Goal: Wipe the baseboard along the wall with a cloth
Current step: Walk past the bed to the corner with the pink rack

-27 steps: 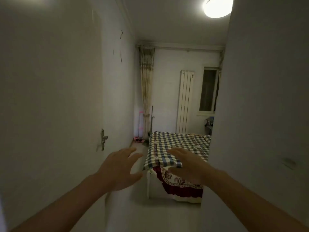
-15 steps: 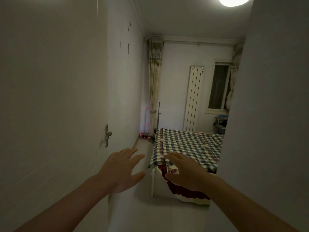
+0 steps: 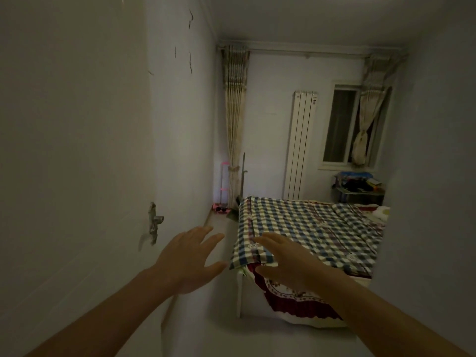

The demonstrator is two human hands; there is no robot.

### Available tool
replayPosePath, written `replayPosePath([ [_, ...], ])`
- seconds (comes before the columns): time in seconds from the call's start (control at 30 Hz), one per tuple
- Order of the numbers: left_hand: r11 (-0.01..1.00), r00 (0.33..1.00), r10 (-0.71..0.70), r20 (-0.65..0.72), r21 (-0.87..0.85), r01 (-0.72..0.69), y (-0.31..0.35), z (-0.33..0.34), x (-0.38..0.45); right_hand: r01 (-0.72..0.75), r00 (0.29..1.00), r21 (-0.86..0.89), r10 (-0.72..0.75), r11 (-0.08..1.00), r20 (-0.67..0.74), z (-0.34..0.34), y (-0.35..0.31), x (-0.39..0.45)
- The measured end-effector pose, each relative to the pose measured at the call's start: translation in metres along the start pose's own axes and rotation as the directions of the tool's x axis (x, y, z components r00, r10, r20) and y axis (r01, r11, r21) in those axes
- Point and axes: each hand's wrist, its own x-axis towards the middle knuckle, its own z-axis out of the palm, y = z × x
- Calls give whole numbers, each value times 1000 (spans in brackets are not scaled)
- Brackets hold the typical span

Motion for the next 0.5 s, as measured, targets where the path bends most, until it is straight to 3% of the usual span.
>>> replayPosePath([
  [0.3, 988, 1000, -20, 5, -151, 20, -49, 37, 79, -11, 1000, 55, 12, 998, -11, 26, 30, 81],
  [0.5, 993, 999, -28, -21, -112, 25, -62, 57, 117, -12, 1000, 51, 12, 999, -7, 38, 60, 116],
])
